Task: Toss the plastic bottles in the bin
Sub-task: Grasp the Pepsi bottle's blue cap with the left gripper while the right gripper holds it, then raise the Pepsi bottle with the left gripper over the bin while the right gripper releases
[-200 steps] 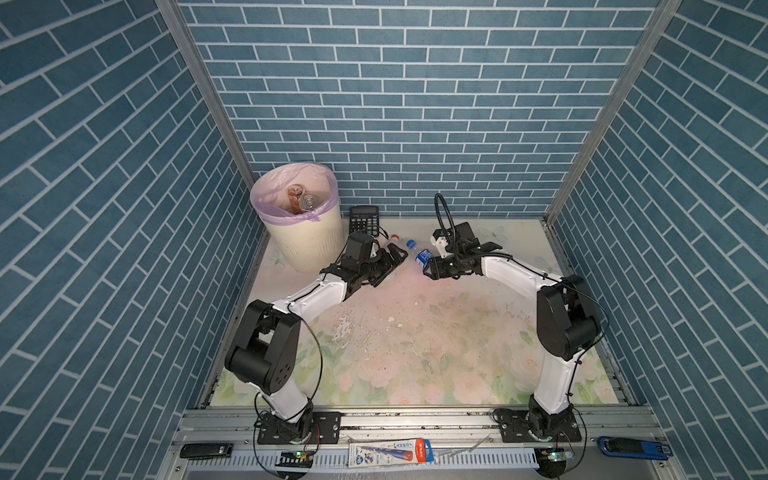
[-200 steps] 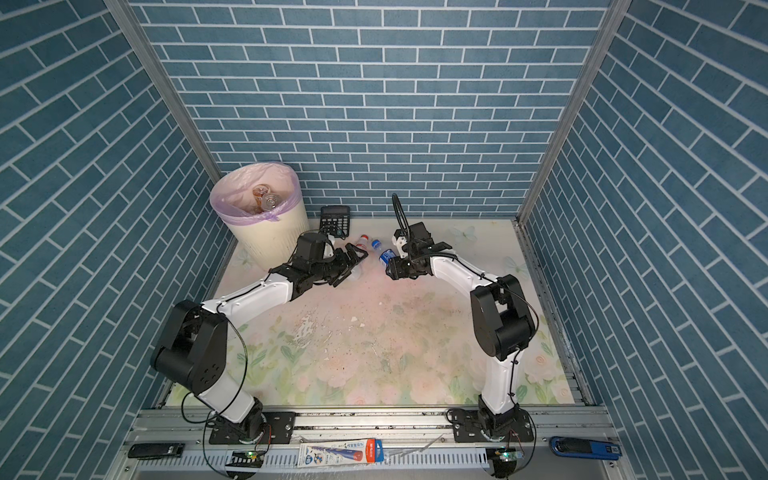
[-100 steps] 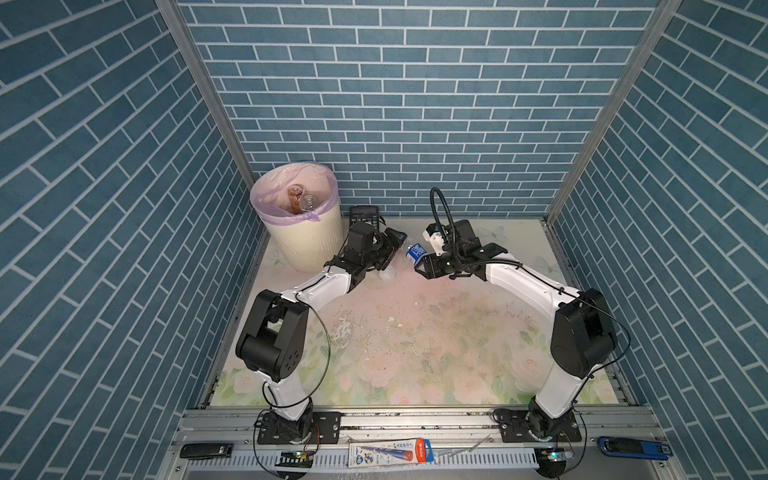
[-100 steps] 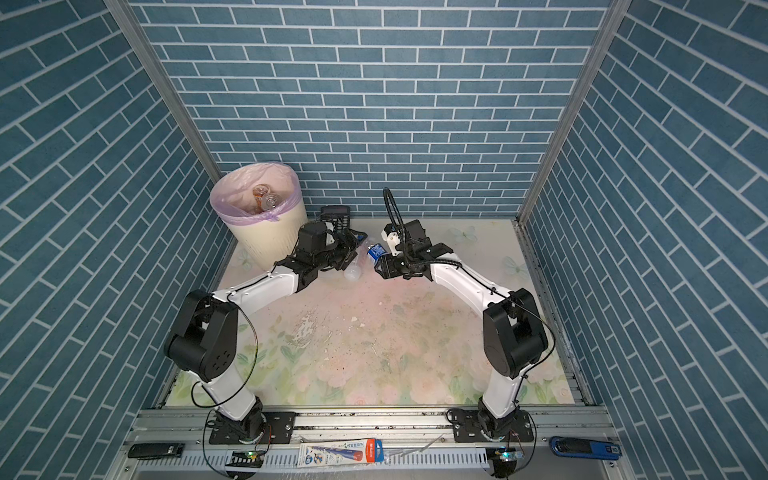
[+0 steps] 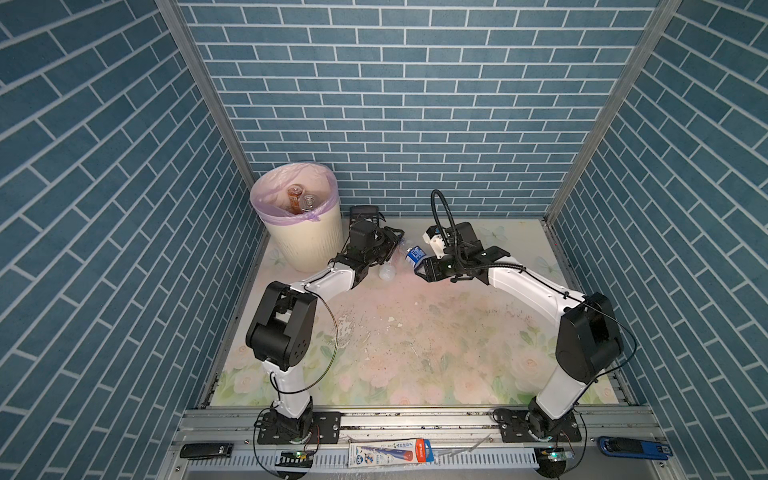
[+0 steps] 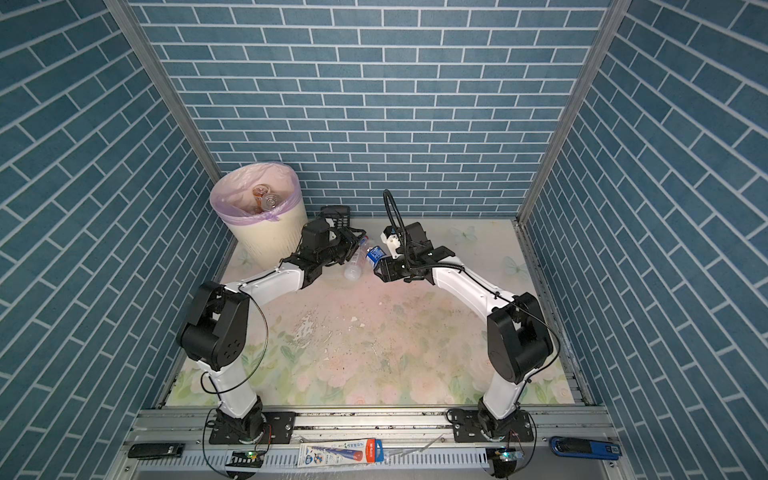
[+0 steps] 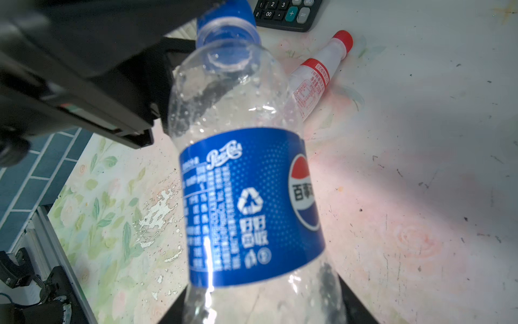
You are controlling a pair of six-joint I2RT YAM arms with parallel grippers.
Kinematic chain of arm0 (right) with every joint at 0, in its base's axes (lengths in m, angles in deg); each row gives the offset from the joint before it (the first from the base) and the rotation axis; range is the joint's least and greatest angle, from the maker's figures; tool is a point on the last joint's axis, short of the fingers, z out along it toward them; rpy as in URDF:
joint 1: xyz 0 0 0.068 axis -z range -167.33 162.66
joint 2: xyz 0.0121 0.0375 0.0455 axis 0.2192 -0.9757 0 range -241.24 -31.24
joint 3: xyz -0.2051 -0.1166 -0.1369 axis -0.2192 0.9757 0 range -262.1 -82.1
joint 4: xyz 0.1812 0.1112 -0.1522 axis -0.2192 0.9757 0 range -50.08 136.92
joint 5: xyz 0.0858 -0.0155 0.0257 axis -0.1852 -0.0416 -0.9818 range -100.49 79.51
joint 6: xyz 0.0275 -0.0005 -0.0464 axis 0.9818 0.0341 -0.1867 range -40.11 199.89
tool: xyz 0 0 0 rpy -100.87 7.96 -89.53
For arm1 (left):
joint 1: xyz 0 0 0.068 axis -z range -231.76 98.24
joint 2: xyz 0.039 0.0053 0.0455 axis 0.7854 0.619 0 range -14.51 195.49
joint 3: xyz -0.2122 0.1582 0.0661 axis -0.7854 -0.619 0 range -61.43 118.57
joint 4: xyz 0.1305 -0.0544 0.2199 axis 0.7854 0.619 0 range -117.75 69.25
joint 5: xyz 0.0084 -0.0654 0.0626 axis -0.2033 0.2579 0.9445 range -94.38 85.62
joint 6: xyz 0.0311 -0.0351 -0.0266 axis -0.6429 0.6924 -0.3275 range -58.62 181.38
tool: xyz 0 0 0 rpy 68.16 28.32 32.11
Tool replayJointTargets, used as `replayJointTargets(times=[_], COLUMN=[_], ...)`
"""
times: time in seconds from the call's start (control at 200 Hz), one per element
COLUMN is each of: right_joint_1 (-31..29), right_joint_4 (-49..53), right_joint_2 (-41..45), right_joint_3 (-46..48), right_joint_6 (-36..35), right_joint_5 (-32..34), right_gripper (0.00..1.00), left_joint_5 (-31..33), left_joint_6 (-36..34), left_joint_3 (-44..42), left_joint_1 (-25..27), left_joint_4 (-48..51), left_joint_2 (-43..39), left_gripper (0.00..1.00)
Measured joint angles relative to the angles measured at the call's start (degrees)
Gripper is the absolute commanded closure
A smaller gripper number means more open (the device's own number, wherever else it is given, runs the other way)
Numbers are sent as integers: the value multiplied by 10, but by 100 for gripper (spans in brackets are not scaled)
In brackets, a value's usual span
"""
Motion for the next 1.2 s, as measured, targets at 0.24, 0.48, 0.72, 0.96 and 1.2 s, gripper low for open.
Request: replayJointTargets(times=[0.24, 0.48, 0.72, 0.96, 1.2], right_joint_1=[-6, -8, -9, -11, -11], right_joint_4=[0, 0, -2, -10, -40], right_joint_2=[14, 14, 16, 38, 87], right_joint_3=[8, 9, 13, 13, 13], right_joint_6=[0, 0, 0, 1, 0], right_joint_5=[-10, -11, -22, -22, -10], right_gripper=[63, 56, 33, 15, 4], left_joint_5=[2, 3, 7, 23, 54], left_joint_6=[3, -5, -37, -133, -256], left_joint_3=[11, 12, 17, 65, 175], left_joint_1=[9, 11, 11, 10, -5], left_joint_4=[-10, -10, 29, 129, 258], left_joint_2=[7, 7, -10, -40, -57], left_gripper=[63, 79, 82, 82, 83])
